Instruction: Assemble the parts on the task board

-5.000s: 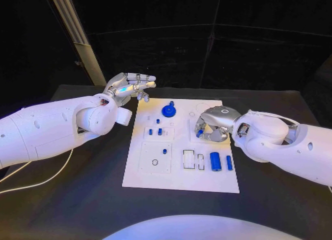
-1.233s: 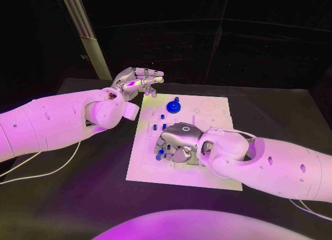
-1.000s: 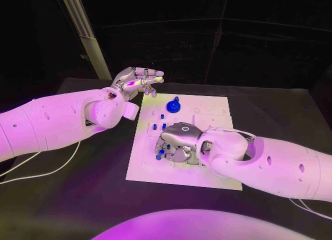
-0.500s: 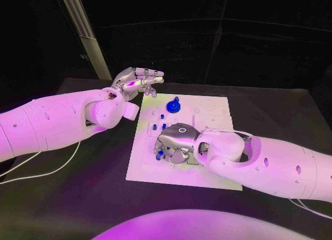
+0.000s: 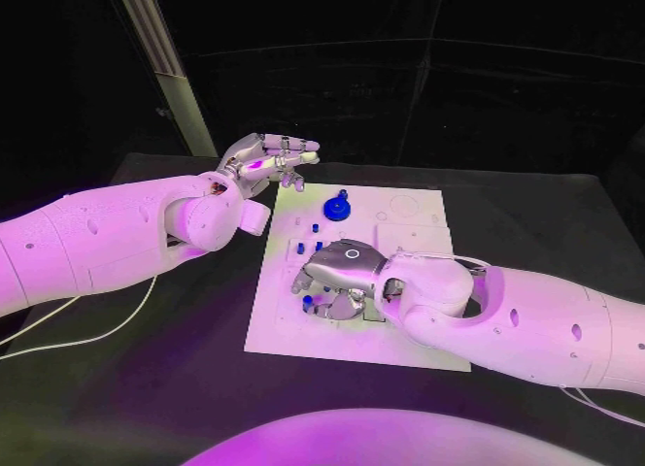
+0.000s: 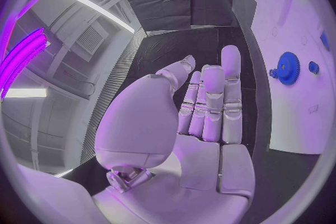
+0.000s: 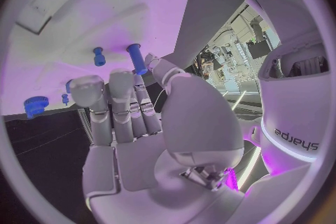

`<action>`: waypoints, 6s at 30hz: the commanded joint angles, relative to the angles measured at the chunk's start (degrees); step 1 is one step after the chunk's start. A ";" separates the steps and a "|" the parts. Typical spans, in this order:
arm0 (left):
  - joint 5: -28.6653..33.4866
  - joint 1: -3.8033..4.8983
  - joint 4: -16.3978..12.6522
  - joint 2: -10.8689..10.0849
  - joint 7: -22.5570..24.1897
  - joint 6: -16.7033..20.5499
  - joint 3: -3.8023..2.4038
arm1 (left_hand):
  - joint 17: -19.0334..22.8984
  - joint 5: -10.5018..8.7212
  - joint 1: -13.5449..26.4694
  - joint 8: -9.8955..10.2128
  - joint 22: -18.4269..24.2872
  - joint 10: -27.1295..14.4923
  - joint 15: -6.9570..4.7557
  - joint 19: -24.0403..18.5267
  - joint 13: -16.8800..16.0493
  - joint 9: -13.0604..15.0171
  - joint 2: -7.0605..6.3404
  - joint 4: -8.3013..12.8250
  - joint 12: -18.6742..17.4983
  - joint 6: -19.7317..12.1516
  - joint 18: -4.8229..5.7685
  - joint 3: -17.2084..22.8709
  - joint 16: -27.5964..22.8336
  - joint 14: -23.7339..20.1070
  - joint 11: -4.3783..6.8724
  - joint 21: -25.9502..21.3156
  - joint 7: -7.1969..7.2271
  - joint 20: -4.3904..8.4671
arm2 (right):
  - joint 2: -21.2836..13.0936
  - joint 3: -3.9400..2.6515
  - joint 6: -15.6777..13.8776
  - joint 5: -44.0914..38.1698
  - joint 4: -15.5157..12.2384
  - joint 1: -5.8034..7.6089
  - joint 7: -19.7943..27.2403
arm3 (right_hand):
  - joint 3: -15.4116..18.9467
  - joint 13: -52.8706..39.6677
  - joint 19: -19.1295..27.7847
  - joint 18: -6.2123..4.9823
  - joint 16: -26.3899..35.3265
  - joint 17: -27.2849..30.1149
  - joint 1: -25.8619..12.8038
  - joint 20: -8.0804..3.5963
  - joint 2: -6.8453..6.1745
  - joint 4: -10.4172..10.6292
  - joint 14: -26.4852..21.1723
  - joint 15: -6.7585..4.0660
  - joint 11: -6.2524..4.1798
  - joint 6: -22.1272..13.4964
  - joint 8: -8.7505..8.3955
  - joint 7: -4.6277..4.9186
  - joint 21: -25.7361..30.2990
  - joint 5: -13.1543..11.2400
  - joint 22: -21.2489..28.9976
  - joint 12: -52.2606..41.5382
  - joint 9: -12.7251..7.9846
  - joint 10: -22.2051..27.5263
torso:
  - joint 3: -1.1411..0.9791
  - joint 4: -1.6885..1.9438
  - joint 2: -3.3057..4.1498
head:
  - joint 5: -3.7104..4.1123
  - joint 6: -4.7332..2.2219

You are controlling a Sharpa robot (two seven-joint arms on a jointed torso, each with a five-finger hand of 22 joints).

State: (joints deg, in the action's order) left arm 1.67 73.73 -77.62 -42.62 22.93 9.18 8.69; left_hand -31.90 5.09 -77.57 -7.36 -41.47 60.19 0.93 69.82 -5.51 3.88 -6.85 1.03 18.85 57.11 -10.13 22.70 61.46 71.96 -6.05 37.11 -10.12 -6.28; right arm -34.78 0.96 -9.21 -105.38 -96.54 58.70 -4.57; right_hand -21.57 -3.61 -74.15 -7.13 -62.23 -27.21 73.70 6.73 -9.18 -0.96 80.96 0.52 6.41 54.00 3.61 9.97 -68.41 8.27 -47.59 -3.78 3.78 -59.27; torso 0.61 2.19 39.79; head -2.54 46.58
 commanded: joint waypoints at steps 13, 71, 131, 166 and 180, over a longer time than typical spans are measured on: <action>0.16 0.08 -0.18 -0.46 -0.13 -0.97 -0.02 | 0.15 0.37 -0.18 -0.14 0.11 -0.50 -0.03 -0.13 0.00 -0.03 0.22 0.28 0.21 -0.40 -0.33 -0.01 -0.16 -0.33 0.11 -0.25 -0.03 -0.24 | -7.88 0.01 -13.17 9.67 -4.25 0.01 3.44 | 11.97 -0.82 -0.20 -0.61 1.83 1.85 1.23 -0.10 2.96 2.26 -0.16 0.12 -0.29 -0.26 1.18 0.11 1.61 3.40 2.02 -6.24 0.69 0.08 | -0.02 -0.20 -0.13 | 0.84 -0.36; 0.16 0.07 -1.13 -1.91 -0.01 -1.25 0.45 | 0.14 0.37 -0.18 -0.18 0.13 -0.63 -0.02 -0.14 0.01 -0.02 0.22 0.29 0.27 -0.40 -0.32 -0.02 -0.12 -0.33 0.10 -0.28 -0.02 -0.26 | -23.07 0.09 4.75 18.88 -9.92 -1.88 -29.25 | 32.45 -75.42 -8.47 3.21 -9.08 -15.22 -4.62 -4.53 7.05 16.64 2.85 -4.47 -6.14 -0.64 21.90 -5.11 -12.31 7.15 -21.72 -77.41 8.40 -24.60 | 0.67 -2.13 -1.45 | 5.14 -0.63; 0.16 0.05 -1.08 -1.45 -0.26 -1.46 0.58 | 0.09 0.38 -0.10 -0.30 0.19 -0.83 0.00 -0.11 0.01 0.00 0.32 0.26 0.54 -0.39 -0.33 -0.06 0.02 -0.31 0.09 -0.35 -0.04 -0.29 | -15.79 -0.01 -8.84 34.34 -9.92 -2.05 -27.86 | 36.93 -73.94 -8.24 3.14 -7.63 -12.66 -10.05 -5.69 13.06 17.47 2.50 -5.66 -7.59 1.95 24.73 -6.84 -12.05 1.37 -21.64 -73.70 14.50 -23.87 | 0.66 -2.07 -1.30 | 4.18 -1.11; 0.16 0.05 -1.11 -1.83 -0.31 -1.38 0.59 | 0.09 0.38 -0.10 -0.30 0.19 -0.83 0.00 -0.11 0.01 0.00 0.32 0.26 0.54 -0.39 -0.33 -0.06 0.02 -0.31 0.09 -0.35 -0.04 -0.29 | -24.18 -0.02 -13.15 32.82 -12.28 -2.00 -22.70 | 35.24 -69.98 -7.66 2.93 -4.73 -8.57 -0.11 -4.73 11.65 10.55 2.18 -4.54 -6.16 -2.76 21.34 -4.98 -10.94 7.42 -20.35 -67.98 16.15 -21.38 | 0.60 -2.49 -1.60 | 4.91 -1.22; 0.16 -0.02 -1.16 -2.01 -0.27 -1.55 0.65 | 0.10 0.38 -0.06 -0.34 0.21 -0.89 0.01 -0.09 0.01 0.00 0.34 0.24 0.67 -0.41 -0.33 -0.09 0.06 -0.30 0.09 -0.38 -0.05 -0.30 | -31.74 -0.03 -4.73 21.90 -13.18 -1.75 -23.41 | 36.39 -68.54 -7.37 2.76 -3.43 -6.57 -0.08 -4.39 12.90 11.88 1.81 -4.51 -6.32 0.37 19.26 -5.27 -10.51 11.45 -19.76 -65.82 15.34 -20.91 | 0.32 -3.60 -1.87 | 5.61 -1.65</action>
State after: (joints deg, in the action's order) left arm 1.68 73.67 -78.70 -44.67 22.37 8.36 9.35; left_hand -31.83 5.09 -77.57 -7.36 -41.34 59.79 0.93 69.82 -5.51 3.88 -6.85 1.03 19.33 57.11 -10.11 22.70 61.46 71.97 -6.05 37.11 -10.12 -6.28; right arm -66.45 0.94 -17.98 -78.21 -109.55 56.86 -27.86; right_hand 14.60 -71.89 -81.71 -4.43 -66.01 -33.81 73.76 2.17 3.82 10.75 82.92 -3.87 0.32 54.13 23.06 4.67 -79.16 19.64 -67.40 -69.33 19.16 -80.42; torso 1.03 -1.10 37.95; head 3.03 44.96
